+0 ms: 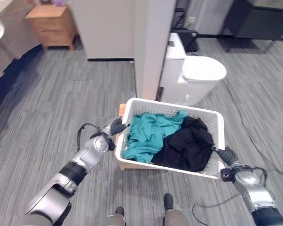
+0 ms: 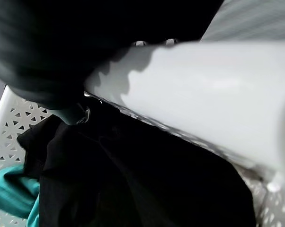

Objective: Grab the laundry basket,head to the washer,open it,put in the laundry and shut it.

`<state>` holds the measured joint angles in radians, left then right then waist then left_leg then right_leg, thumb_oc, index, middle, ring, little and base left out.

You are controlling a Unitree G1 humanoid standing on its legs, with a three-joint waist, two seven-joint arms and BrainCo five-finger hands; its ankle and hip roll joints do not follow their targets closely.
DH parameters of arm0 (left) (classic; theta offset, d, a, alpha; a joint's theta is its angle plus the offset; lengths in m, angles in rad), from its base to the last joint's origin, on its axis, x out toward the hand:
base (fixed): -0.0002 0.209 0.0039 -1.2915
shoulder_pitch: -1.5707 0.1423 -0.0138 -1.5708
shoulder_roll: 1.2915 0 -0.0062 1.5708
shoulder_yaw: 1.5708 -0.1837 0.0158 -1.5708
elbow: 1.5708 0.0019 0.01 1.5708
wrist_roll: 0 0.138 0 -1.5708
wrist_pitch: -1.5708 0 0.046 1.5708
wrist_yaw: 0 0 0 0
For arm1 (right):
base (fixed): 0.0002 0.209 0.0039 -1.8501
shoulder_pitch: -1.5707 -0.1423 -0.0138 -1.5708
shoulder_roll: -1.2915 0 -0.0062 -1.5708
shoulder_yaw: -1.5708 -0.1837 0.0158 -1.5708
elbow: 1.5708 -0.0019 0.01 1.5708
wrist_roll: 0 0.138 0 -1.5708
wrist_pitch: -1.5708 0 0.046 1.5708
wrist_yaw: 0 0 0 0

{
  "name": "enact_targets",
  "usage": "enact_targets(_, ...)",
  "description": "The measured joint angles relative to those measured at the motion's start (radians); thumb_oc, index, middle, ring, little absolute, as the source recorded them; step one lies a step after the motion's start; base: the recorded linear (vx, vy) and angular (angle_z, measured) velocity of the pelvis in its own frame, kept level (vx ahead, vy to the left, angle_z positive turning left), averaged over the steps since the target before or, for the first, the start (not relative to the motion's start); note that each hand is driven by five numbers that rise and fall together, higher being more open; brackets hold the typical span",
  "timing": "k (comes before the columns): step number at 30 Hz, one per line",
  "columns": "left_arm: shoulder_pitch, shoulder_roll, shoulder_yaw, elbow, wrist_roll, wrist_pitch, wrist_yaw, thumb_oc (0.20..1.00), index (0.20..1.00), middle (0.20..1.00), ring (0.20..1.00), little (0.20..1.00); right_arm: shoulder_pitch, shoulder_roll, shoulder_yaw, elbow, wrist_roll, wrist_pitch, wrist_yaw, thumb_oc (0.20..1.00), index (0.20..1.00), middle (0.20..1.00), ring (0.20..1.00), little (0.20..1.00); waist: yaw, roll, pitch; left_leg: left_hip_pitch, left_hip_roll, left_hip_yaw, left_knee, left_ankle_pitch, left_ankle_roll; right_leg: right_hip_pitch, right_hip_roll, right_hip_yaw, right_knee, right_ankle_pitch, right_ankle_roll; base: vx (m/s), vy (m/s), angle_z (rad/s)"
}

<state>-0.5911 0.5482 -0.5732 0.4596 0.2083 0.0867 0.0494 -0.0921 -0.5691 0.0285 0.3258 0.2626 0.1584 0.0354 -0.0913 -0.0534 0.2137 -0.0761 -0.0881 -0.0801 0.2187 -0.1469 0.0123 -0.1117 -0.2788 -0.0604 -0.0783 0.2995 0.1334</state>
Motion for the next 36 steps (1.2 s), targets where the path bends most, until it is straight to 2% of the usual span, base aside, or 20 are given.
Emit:
enact_targets(1,-0.008,-0.001,0.001,-0.001,0.008,-0.001,-0.008,0.200,0.200,0.200,0.200,0.200,0.007,0.000,0.002,0.003,-0.001,0.008,0.012,0.200,0.200,0.200,0.200,0.200,-0.008,-0.001,0.003,-0.011,-0.023,0.034,0.013,0.003,0.023,-0.020,-0.017,-0.005,-0.008,0.062,0.005,-0.37,0.166,-0.87)
enact_targets(2,-0.008,0.004,0.003,-0.003,0.009,-0.005,-0.011,0.200,0.200,0.200,0.200,0.200,0.008,0.002,0.014,0.009,-0.001,0.016,0.015,0.200,0.200,0.200,0.200,0.200,-0.003,0.002,0.005,-0.025,-0.023,0.070,0.029,0.004,0.037,-0.052,-0.017,-0.003,-0.009,0.126,-0.021,-0.27,0.087,-0.74)
enact_targets(3,-0.008,0.008,0.004,-0.003,0.009,-0.005,-0.014,0.200,0.200,0.200,0.200,0.200,0.007,0.002,0.024,0.014,-0.001,0.016,0.016,0.200,0.200,0.200,0.200,0.200,-0.001,0.006,0.007,-0.036,-0.017,0.096,0.038,0.004,0.050,-0.066,-0.015,-0.016,-0.009,0.153,-0.053,-0.38,0.110,-0.88)
enact_targets(4,-0.002,0.011,0.009,-0.004,0.010,-0.007,-0.019,0.200,0.200,0.200,0.200,0.200,0.010,0.003,0.041,0.020,-0.002,0.017,0.019,0.200,0.200,0.200,0.200,0.200,0.011,0.017,0.014,-0.043,-0.003,0.132,0.035,-0.005,0.076,-0.093,-0.017,-0.079,0.001,0.109,-0.039,-0.34,0.097,-0.94)
enact_targets(5,0.011,0.008,0.010,-0.007,0.012,-0.004,-0.024,0.200,0.200,0.200,0.200,0.200,0.012,0.001,0.055,0.034,-0.002,0.024,0.031,0.200,0.200,0.200,0.200,0.200,0.021,0.049,0.024,-0.067,0.026,0.196,0.005,0.045,0.109,-0.131,-0.009,-0.239,0.135,-0.080,-0.024,-0.41,0.122,-1.08)
enact_targets(6,0.013,0.010,0.010,-0.009,0.015,-0.005,-0.027,0.200,0.200,0.200,0.200,0.200,0.010,-0.001,0.063,0.036,-0.002,0.025,0.031,0.200,0.200,0.200,0.200,0.200,0.052,0.060,0.031,-0.054,0.038,0.222,-0.030,0.060,0.103,-0.155,-0.018,-0.298,0.247,-0.135,-0.031,-0.23,0.075,-1.42)
enact_targets(7,0.027,0.039,0.009,-0.011,0.016,-0.001,-0.029,0.200,0.200,0.200,0.200,0.200,-0.008,0.001,0.084,0.039,-0.003,0.035,0.036,0.200,0.200,0.200,0.200,0.200,0.091,0.068,0.039,-0.041,0.060,0.277,-0.082,0.108,0.102,-0.151,-0.011,-0.312,0.401,-0.229,-0.015,-0.20,0.046,-1.11)
enact_targets(8,0.032,0.049,0.009,-0.011,0.016,0.002,-0.032,0.200,0.200,0.200,0.200,0.200,-0.013,0.002,0.093,0.039,-0.003,0.035,0.038,0.200,0.200,0.200,0.200,0.200,0.098,0.069,0.041,-0.037,0.060,0.280,-0.097,0.115,0.101,-0.140,-0.014,-0.311,0.442,-0.258,-0.008,-0.19,-0.002,-1.04)
enact_targets(10,0.042,0.074,0.009,-0.017,0.014,0.012,-0.032,0.200,0.200,0.200,0.200,0.200,-0.047,0.003,0.122,0.054,-0.004,0.038,0.046,0.200,0.200,0.200,0.200,0.200,0.136,0.068,0.043,-0.021,0.067,0.339,-0.152,0.152,0.102,0.003,-0.020,-0.308,0.434,-0.351,0.032,-0.16,-0.072,-0.78)
enact_targets(12,0.037,0.094,0.011,-0.019,0.013,0.015,-0.031,0.200,0.200,0.200,0.200,0.200,-0.090,0.004,0.147,0.077,-0.004,0.039,0.049,0.200,0.200,0.200,0.200,0.200,0.151,0.067,0.045,-0.016,0.079,0.374,-0.173,0.176,0.104,0.090,-0.020,-0.324,0.394,-0.378,0.033,-0.13,-0.115,-0.70)
enact_targets(15,0.023,0.123,0.015,-0.029,0.006,0.018,-0.028,0.200,0.200,0.200,0.200,0.200,-0.156,0.016,0.172,0.119,-0.003,0.038,0.046,0.200,0.200,0.200,0.200,0.200,0.219,0.031,0.038,-0.005,0.110,0.437,-0.234,0.215,0.052,0.189,0.011,-0.336,0.310,-0.428,0.029,-0.20,-0.193,-0.94)
enact_targets(16,0.018,0.132,0.022,-0.041,0.006,0.018,-0.024,0.200,0.200,0.200,0.200,0.200,-0.162,0.018,0.172,0.119,-0.003,0.038,0.045,0.200,0.200,0.200,0.200,0.200,0.235,0.013,0.035,-0.016,0.116,0.450,-0.239,0.230,0.032,0.191,0.018,-0.336,0.283,-0.448,0.012,-0.13,-0.166,-0.62)
enact_targets(17,0.014,0.149,0.022,-0.054,0.007,0.016,-0.024,0.200,0.200,0.200,0.200,0.200,-0.170,0.022,0.172,0.118,-0.003,0.038,0.044,0.200,0.200,0.200,0.200,0.200,0.246,-0.012,0.034,-0.024,0.111,0.455,-0.247,0.244,0.015,0.190,0.025,-0.326,0.229,-0.459,0.027,-0.14,-0.270,-0.68)
enact_targets(18,0.021,0.153,0.020,-0.056,0.007,0.017,-0.025,0.200,0.200,0.200,0.200,0.200,-0.179,0.023,0.173,0.124,-0.003,0.038,0.036,0.200,0.200,0.200,0.200,0.200,0.244,-0.003,0.034,-0.031,0.128,0.400,-0.262,0.267,-0.010,0.192,0.068,-0.310,0.170,-0.437,0.009,-0.19,-0.404,-0.61)
enact_targets(21,0.027,0.122,0.019,-0.052,0.006,0.016,-0.024,0.200,0.200,0.200,0.200,0.200,-0.144,0.022,0.172,0.125,-0.002,0.038,0.029,0.200,0.200,0.200,0.200,0.200,0.227,-0.009,0.023,-0.030,0.170,0.386,-0.263,0.302,-0.021,0.237,0.141,-0.304,0.063,-0.383,-0.013,-0.10,-0.284,-0.25)
enact_targets(26,0.031,0.055,0.009,-0.041,0.006,0.015,-0.024,0.200,0.200,0.200,0.200,0.200,-0.069,0.003,0.136,0.116,0.014,0.024,0.011,0.200,0.200,0.200,0.200,0.200,0.178,-0.012,0.017,-0.048,0.213,0.307,-0.250,0.336,-0.039,0.287,0.222,-0.338,-0.009,-0.359,-0.046,-0.11,-0.392,0.22)
enact_targets(28,0.032,0.056,0.009,-0.041,0.006,0.016,-0.024,0.200,0.200,0.200,0.200,0.200,-0.069,0.002,0.136,0.113,0.020,0.022,0.011,0.200,0.200,0.200,0.200,0.200,0.180,-0.012,0.017,-0.046,0.220,0.306,-0.257,0.338,-0.037,0.286,0.223,-0.337,-0.009,-0.359,-0.052,-0.03,-0.253,0.08)
enact_targets(29,0.033,0.051,0.010,-0.039,0.002,0.015,-0.024,0.200,0.200,0.200,0.200,0.200,-0.065,-0.004,0.137,0.115,0.039,0.012,0.011,0.200,0.200,0.200,0.200,0.200,0.161,-0.012,0.016,-0.045,0.239,0.281,-0.259,0.358,-0.043,0.297,0.247,-0.352,-0.009,-0.365,-0.063,-0.02,-0.189,0.11)
enact_targets(33,0.034,0.051,0.011,-0.035,-0.014,0.016,-0.023,0.200,0.200,0.200,0.200,0.200,-0.072,-0.016,0.135,0.101,0.047,0.011,0.009,0.200,0.200,0.200,0.200,0.200,0.180,-0.014,0.018,-0.049,0.270,0.275,-0.224,0.374,-0.053,0.297,0.274,-0.325,-0.009,-0.370,-0.096,0.00,-0.129,-0.17)
enact_targets(36,0.015,0.033,0.003,-0.025,-0.015,0.007,-0.022,0.200,0.200,0.200,0.200,0.200,-0.069,-0.049,0.133,0.092,0.061,0.011,0.007,0.200,0.200,0.200,0.200,0.200,0.179,-0.025,0.026,-0.118,0.261,0.179,-0.112,0.377,-0.072,0.307,0.266,-0.334,-0.009,-0.369,-0.119,0.08,-0.056,0.08)
